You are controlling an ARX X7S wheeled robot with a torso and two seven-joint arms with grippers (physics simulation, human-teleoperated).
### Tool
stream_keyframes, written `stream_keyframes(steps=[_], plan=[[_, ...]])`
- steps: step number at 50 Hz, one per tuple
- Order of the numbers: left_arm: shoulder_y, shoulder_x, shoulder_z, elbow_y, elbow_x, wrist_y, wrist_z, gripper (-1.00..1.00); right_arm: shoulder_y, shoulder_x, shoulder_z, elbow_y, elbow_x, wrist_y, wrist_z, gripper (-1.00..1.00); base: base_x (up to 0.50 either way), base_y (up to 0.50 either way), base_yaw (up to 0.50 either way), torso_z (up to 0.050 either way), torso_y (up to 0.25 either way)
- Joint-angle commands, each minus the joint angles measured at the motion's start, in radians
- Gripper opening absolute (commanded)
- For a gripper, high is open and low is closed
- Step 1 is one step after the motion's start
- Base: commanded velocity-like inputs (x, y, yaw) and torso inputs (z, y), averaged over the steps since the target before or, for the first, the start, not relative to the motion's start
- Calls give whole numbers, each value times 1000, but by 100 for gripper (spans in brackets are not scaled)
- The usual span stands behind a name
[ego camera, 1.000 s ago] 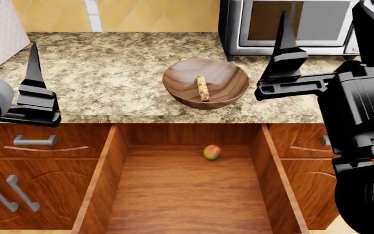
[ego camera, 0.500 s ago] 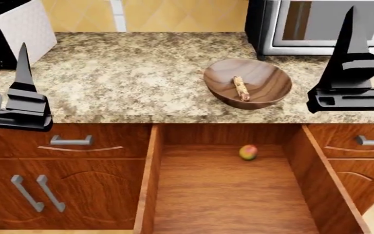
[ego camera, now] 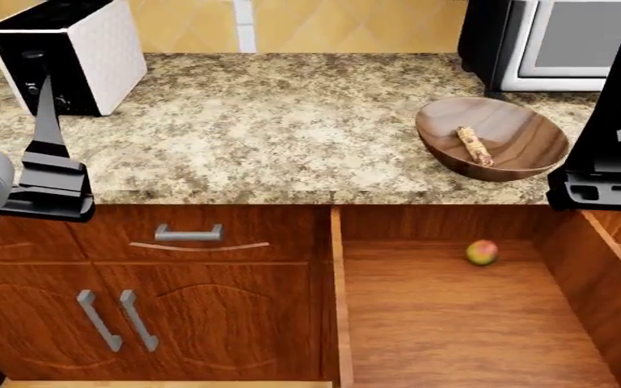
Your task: Place the bar in the bowl and close the drawer.
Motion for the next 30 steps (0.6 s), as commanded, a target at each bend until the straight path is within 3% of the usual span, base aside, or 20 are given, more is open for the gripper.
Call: stream_keyframes(steps=[1,14,19,30], plan=[[-2,-22,17,8,-32,23,-31,100,-26,24,-12,-10,-22,-22,2,100,-1,422,0,0,0],[31,-81,48,7,-45,94,-71,100,-66,32,-34,-6,-61,-59,11,100,-1,422,0,0,0],[20,-82,72,0,-34,101,-73,100,-84,36,-42,5,-67,-101,21,100,0,0,72,0,0],[17,-84,99,-7,-16,115,-75,100,-105,41,-49,16,-65,-145,23,100,0,0,-459,0,0]])
